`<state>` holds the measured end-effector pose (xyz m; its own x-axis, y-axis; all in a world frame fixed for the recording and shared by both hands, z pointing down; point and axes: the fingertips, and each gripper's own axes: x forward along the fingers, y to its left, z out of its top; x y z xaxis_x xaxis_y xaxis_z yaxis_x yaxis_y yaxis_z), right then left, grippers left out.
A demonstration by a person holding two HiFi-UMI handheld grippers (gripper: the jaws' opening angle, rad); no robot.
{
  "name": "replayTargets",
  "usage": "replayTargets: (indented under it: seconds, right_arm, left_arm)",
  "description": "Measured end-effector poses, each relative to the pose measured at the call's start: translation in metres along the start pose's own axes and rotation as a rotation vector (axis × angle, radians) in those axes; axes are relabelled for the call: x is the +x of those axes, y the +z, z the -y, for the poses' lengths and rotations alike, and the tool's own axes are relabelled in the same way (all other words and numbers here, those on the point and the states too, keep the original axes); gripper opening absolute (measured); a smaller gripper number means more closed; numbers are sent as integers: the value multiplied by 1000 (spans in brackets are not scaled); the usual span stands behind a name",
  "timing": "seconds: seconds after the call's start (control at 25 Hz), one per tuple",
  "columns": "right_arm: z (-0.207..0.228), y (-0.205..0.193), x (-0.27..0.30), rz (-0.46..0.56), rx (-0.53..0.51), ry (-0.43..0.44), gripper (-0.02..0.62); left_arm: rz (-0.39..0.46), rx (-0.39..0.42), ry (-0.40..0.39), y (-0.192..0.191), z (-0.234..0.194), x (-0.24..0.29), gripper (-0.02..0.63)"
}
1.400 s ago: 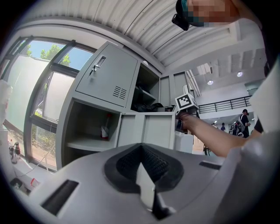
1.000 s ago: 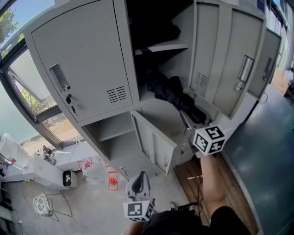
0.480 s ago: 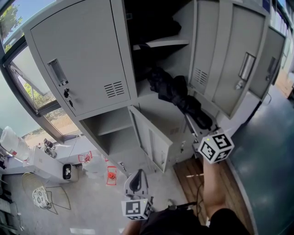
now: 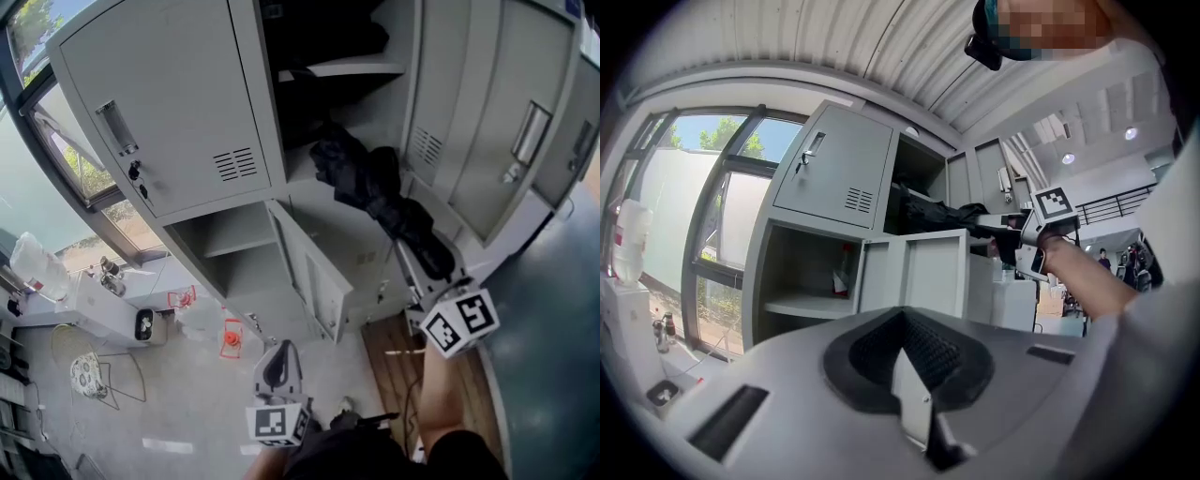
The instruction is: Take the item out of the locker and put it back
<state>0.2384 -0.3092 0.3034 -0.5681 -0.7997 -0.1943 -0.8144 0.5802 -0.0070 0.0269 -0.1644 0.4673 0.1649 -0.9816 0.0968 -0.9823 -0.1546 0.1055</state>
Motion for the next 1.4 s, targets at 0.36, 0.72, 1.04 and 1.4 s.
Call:
replayTargets:
  seconds: [0.36,0.72,1.04,1.4]
  right_arm:
    - [-28,7,-10,-1,-35,9,170]
    - [-71,17,-8,-4,-48,-59,170]
    - [-127,29,-8,31,-64,-72,170]
    - [-191,29,-6,50,-64,-42,170]
  left_arm:
    - [6,17,6,-2,-23,-7,-9]
    - [84,1,-47,16,-77,-27,-8]
    - [112,22,-78,27,-121,-48,-8]
    - [134,35,-92,36,-157,-68,-9]
